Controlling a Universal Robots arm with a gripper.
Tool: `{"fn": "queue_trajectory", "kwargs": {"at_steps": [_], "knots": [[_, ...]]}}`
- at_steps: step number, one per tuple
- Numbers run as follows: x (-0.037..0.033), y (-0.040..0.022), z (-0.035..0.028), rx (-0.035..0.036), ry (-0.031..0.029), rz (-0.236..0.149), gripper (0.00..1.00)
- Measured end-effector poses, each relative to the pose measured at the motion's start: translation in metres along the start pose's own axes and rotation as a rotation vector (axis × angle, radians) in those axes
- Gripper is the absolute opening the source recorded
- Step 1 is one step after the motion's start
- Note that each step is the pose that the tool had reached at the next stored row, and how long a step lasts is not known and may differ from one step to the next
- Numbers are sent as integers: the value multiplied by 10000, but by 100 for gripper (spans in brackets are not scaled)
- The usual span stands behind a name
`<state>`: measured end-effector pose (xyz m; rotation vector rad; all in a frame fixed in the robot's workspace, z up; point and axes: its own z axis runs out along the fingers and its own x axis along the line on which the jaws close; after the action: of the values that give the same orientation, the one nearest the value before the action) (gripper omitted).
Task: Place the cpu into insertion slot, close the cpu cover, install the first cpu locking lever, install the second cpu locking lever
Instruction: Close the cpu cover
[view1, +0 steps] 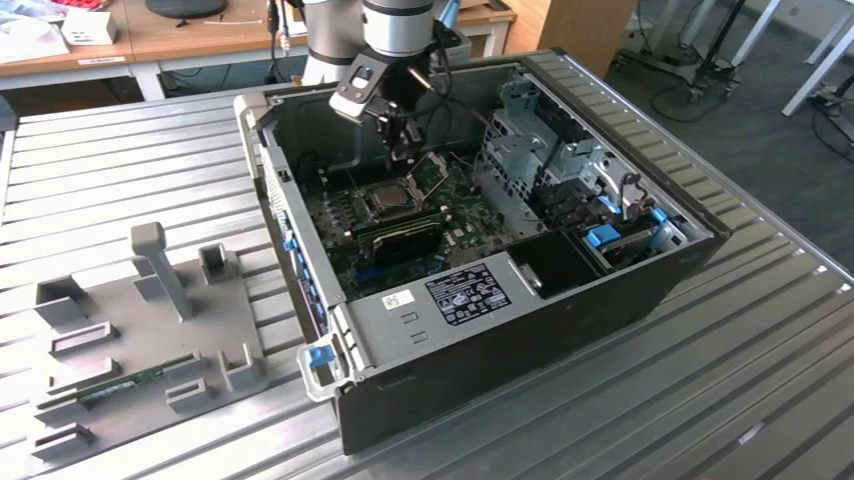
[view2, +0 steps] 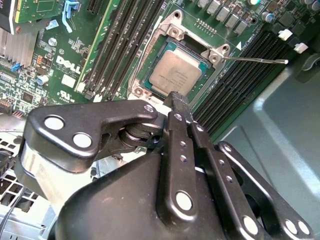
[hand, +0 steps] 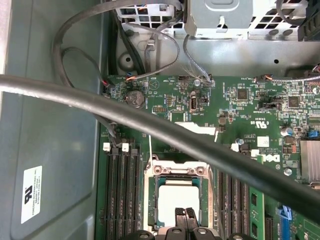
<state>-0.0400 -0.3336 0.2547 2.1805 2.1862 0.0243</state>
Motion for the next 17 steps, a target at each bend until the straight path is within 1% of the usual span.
{"fn": "queue_trajectory", "kwargs": {"at_steps": [10,17], "knots": [[-1,77,4,0,0,0,10],[0,84,4,0,0,0,10]]}}
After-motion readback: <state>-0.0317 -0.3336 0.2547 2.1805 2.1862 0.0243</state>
